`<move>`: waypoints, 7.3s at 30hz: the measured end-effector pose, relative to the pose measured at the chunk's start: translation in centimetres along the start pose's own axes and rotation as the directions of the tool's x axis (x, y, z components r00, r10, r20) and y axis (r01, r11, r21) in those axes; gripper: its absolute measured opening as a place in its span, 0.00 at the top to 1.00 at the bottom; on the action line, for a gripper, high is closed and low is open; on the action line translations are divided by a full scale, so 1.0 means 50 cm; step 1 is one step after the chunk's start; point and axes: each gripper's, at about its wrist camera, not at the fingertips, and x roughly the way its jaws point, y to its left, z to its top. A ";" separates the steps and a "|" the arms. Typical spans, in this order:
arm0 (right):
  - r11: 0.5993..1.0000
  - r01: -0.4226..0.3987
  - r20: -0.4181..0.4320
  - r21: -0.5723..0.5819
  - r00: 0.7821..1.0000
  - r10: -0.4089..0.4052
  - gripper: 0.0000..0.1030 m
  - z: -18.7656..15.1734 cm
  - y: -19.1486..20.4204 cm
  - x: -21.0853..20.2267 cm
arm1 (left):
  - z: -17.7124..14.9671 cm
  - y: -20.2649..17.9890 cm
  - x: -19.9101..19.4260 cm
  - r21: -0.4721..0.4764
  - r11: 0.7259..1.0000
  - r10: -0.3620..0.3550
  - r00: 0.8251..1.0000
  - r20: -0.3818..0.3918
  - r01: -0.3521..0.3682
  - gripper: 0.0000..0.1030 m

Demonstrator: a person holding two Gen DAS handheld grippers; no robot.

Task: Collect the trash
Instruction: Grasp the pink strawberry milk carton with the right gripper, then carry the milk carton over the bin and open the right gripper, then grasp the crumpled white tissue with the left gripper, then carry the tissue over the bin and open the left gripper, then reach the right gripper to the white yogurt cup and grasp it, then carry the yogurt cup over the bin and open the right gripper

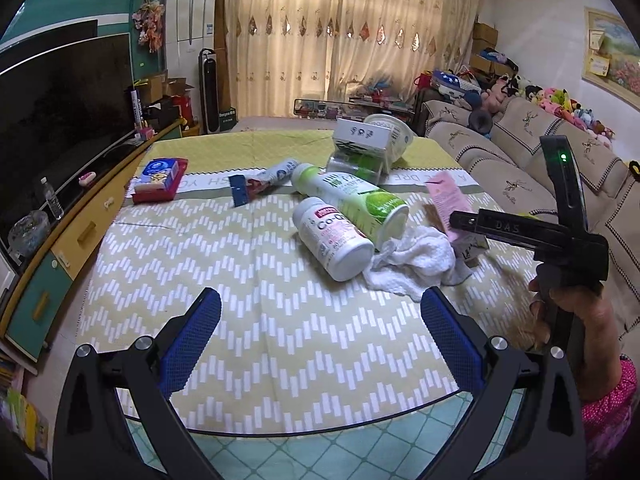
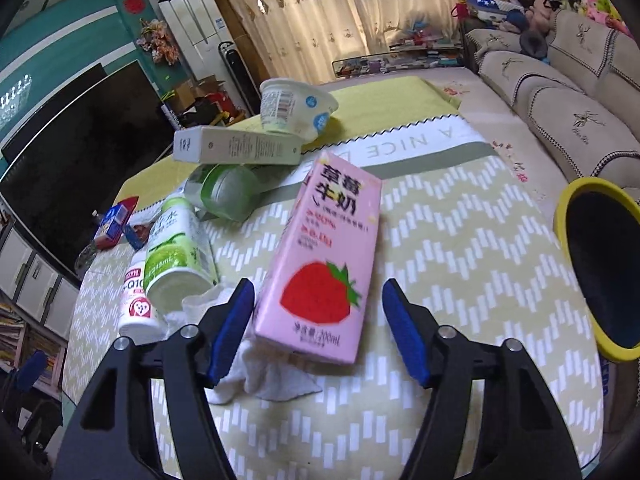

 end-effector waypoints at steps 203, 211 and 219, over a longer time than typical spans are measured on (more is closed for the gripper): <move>0.991 0.031 -0.078 0.133 0.997 -0.021 0.26 0.345 0.059 0.289 | 0.075 0.166 0.125 0.007 0.998 0.061 0.998 0.026 -0.062 0.05; 0.989 0.028 -0.039 0.146 0.999 -0.022 0.28 0.349 0.050 0.277 | 0.070 0.152 0.141 0.016 0.999 0.043 0.999 0.009 -0.044 0.05; 0.994 -0.018 0.005 0.105 1.000 0.017 0.28 0.314 0.034 0.179 | 0.078 0.132 0.129 0.034 0.999 0.028 0.999 0.028 -0.029 0.05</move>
